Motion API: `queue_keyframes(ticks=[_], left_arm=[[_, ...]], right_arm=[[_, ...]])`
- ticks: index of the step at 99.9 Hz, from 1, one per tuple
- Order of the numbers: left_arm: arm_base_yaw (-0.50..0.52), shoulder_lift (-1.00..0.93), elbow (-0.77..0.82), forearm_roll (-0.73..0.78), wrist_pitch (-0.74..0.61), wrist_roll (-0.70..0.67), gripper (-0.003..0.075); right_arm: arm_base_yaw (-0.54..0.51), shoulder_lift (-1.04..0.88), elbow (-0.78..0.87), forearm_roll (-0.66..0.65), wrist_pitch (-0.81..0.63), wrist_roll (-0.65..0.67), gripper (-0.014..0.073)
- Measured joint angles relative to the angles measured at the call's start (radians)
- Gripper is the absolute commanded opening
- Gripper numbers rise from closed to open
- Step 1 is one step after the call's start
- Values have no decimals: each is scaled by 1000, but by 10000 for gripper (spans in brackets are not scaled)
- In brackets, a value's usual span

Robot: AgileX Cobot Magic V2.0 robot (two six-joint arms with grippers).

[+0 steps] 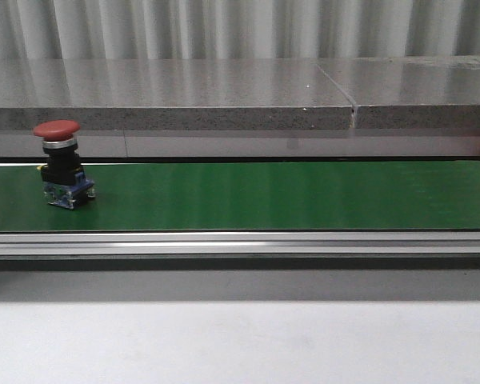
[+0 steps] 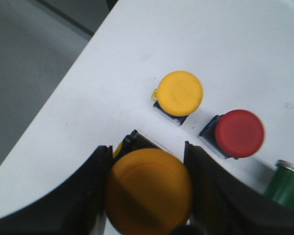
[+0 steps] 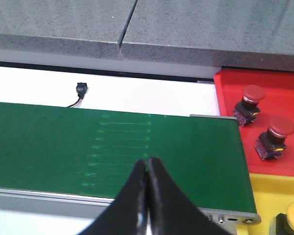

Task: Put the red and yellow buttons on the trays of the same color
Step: 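Grasp a yellow button from the cluster with the left gripper, then set the yellow button onto the belt behind the red one, release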

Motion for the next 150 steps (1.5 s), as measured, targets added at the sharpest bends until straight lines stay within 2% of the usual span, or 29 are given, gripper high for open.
queue_keyframes(ticks=[29,48,69,105,150], left_arm=[[-196,-174,2,-6,90,42,-21],[-336,-188,37,-22,102,48,-21],[-427,-188,120,-41,104,52,-21],[-425,-188,161,-93,85,54,-21],[-319,-182,161,-104,82,72,-20]], right_arm=[[0,0,0,0,0,0,-69],[0,0,0,0,0,0,-69],[0,0,0,0,2,0,-69],[0,0,0,0,2,0,-69],[0,0,0,0,2,0,-69]])
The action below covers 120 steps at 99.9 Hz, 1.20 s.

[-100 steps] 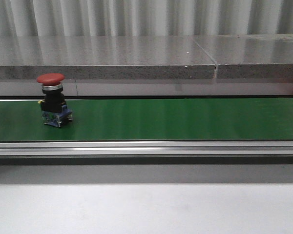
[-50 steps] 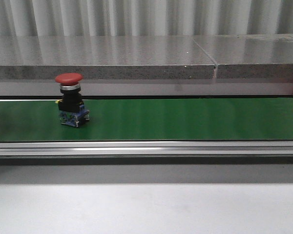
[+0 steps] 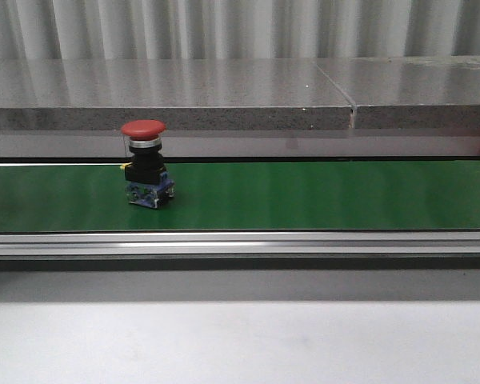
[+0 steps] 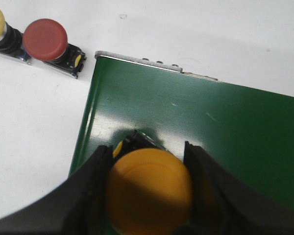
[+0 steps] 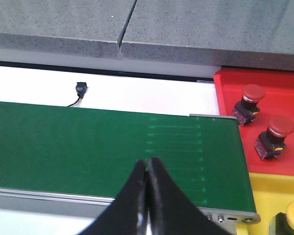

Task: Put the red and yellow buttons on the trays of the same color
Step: 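Set the yellow button onto the belt behind the red one, release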

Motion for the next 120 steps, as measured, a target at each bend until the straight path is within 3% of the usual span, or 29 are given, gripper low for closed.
queue_keyframes(ticks=[26,35,47,62,69,90,120], left_arm=[[0,63,0,-19,4,4,-18],[0,77,1,-41,12,36,29],[0,77,1,-79,14,76,206],[0,77,1,-88,19,88,545],[0,77,1,-88,19,88,629],[-9,53,1,-88,10,104,638],[-96,-150,1,-88,-51,112,638]], right_arm=[[0,0,0,0,0,0,-69],[0,0,0,0,0,0,-69],[0,0,0,0,0,0,-69],[0,0,0,0,0,0,-69],[0,0,0,0,0,0,-69],[0,0,0,0,2,0,-69],[0,0,0,0,2,0,-69]])
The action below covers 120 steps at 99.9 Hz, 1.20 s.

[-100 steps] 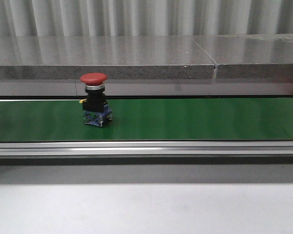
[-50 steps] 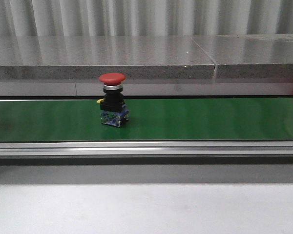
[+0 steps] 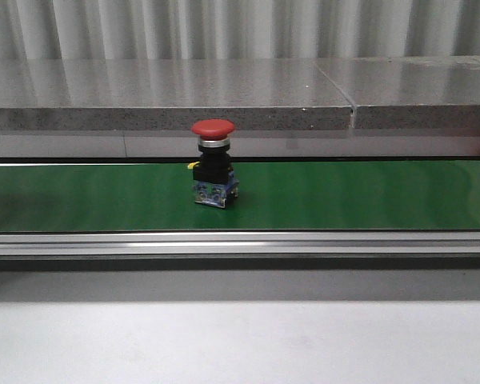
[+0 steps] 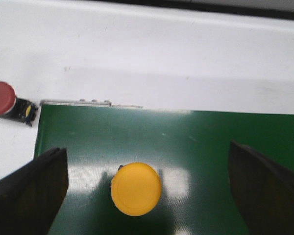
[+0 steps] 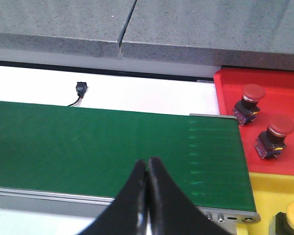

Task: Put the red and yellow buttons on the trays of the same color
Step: 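Set the yellow button onto the belt behind the red one, release, then reach the right gripper down onto the red button arriving on the belt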

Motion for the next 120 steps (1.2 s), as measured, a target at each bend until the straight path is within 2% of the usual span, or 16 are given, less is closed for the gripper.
queue_keyframes(ticks=[27,69,81,107,110,120], left_arm=[[-33,-228,76,4,-74,0,638],[-35,-685,519,22,-259,4,620],[-35,-798,619,22,-263,4,488],[-35,-929,721,22,-264,4,4],[-35,-934,722,22,-264,4,-20],[-35,-935,722,22,-264,4,-21]], right_arm=[[0,0,0,0,0,0,-69],[0,0,0,0,0,0,-69],[0,0,0,0,0,0,-69],[0,0,0,0,0,0,-69],[0,0,0,0,0,0,-69],[0,0,0,0,0,0,-69]])
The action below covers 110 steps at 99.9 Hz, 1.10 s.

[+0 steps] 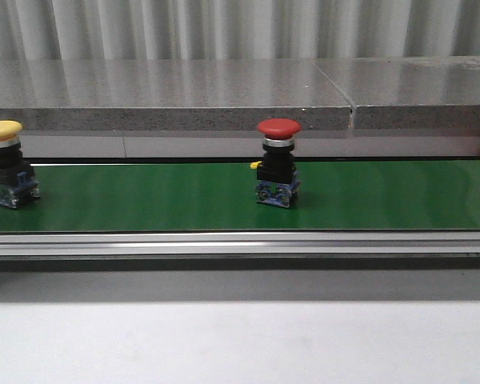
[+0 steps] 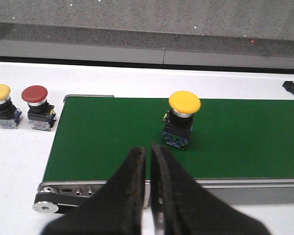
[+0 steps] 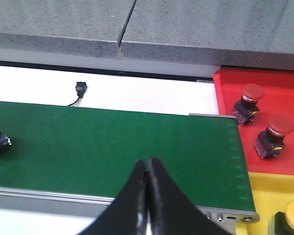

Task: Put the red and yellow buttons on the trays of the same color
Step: 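Reach the right gripper down onto the red button arriving on the belt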

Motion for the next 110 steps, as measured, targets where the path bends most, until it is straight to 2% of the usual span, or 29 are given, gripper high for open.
queue_keyframes(ticks=[43,52,57,69,76,94,110], left_arm=[[0,0,2,0,31,0,-21],[0,0,2,0,32,0,-21],[0,0,2,0,32,0,-21],[0,0,2,0,32,0,-21],[0,0,2,0,32,0,-21],[0,0,2,0,32,0,-21],[0,0,2,0,32,0,-21]], right_arm=[[0,0,0,0,7,0,-54],[0,0,0,0,29,0,46],[0,0,0,0,44,0,145],[0,0,0,11,74,0,456],[0,0,0,27,81,0,568],[0,2,0,96,88,-15,590],[0,71,0,193,96,-122,590]])
